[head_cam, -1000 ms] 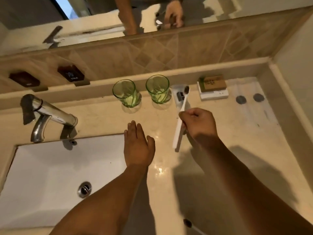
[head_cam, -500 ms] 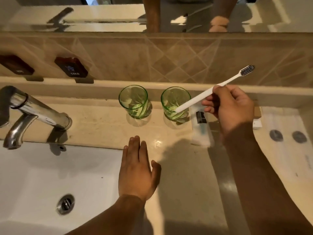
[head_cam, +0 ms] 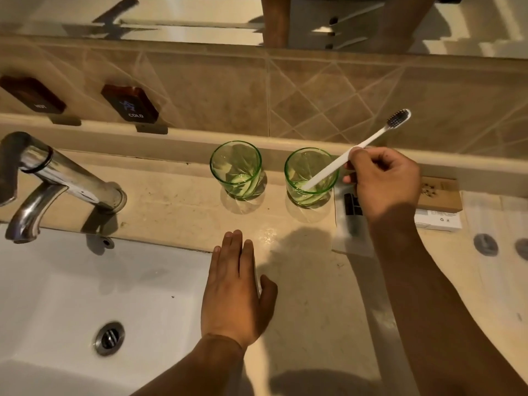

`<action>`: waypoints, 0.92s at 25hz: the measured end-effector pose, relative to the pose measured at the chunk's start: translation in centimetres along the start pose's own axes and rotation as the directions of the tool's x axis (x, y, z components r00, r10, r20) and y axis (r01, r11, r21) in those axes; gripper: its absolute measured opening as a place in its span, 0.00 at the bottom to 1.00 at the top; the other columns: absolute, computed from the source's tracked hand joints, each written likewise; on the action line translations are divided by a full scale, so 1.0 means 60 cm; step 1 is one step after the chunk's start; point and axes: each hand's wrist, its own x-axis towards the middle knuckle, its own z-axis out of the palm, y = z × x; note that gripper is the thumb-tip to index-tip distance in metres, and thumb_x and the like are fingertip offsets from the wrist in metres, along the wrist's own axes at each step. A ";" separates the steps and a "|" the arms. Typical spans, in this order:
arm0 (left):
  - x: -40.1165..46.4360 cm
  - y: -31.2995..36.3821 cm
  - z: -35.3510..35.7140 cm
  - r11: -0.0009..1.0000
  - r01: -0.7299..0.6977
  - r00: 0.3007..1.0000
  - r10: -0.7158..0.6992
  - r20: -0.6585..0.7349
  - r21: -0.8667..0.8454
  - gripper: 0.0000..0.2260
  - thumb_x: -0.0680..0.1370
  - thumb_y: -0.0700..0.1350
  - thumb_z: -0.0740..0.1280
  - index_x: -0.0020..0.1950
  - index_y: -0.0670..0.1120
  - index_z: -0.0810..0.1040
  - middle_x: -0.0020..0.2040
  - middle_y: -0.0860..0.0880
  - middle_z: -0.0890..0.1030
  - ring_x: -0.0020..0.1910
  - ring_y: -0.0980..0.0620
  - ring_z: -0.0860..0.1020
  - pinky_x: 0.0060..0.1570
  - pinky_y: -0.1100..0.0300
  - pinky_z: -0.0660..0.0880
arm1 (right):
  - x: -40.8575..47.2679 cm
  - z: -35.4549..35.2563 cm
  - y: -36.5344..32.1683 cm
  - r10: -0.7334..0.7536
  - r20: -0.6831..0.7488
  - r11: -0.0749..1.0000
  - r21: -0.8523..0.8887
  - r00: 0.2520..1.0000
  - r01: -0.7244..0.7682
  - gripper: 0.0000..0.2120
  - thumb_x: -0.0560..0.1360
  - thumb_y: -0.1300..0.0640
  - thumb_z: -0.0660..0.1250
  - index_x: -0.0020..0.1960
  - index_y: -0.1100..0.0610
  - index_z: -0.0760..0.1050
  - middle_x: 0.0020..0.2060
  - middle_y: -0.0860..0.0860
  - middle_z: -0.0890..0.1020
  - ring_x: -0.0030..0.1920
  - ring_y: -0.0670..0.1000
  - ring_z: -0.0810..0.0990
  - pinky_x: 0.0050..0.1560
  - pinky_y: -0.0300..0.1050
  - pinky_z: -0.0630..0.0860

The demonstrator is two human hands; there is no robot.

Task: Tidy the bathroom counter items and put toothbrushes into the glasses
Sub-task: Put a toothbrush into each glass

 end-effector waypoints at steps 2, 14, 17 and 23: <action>-0.001 0.000 0.000 1.000 0.004 1.000 -0.004 0.001 0.000 0.29 0.78 0.54 0.55 0.76 0.42 0.67 0.79 0.42 0.65 0.80 0.44 0.60 0.79 0.48 0.57 | -0.006 0.003 0.006 -0.004 0.026 0.999 -0.035 1.000 0.005 0.06 0.76 0.56 0.72 0.43 0.59 0.83 0.31 0.51 0.83 0.30 0.46 0.79 0.34 0.42 0.79; -0.002 0.003 -0.002 1.000 0.023 1.000 -0.023 0.015 -0.003 0.30 0.78 0.54 0.55 0.77 0.43 0.66 0.80 0.43 0.64 0.80 0.46 0.58 0.79 0.51 0.54 | -0.016 0.018 0.027 -0.037 0.004 0.997 -0.064 0.999 0.037 0.02 0.73 0.56 0.74 0.42 0.53 0.84 0.35 0.46 0.85 0.36 0.47 0.83 0.46 0.49 0.84; -0.002 0.003 -0.004 1.000 0.022 1.000 -0.022 0.007 0.005 0.30 0.77 0.54 0.56 0.77 0.43 0.67 0.79 0.43 0.65 0.80 0.46 0.59 0.78 0.51 0.53 | -0.011 0.020 0.030 -0.029 -0.011 0.997 -0.078 1.000 0.028 0.02 0.72 0.55 0.75 0.42 0.54 0.83 0.35 0.48 0.85 0.39 0.52 0.85 0.46 0.54 0.84; -0.002 0.002 -0.001 1.000 0.025 1.000 -0.025 0.009 -0.003 0.30 0.77 0.55 0.56 0.77 0.43 0.67 0.80 0.43 0.64 0.80 0.46 0.58 0.78 0.50 0.55 | -0.008 0.018 0.025 -0.059 -0.028 0.987 -0.150 0.998 0.054 0.03 0.73 0.53 0.74 0.42 0.52 0.83 0.34 0.45 0.84 0.32 0.38 0.79 0.39 0.36 0.80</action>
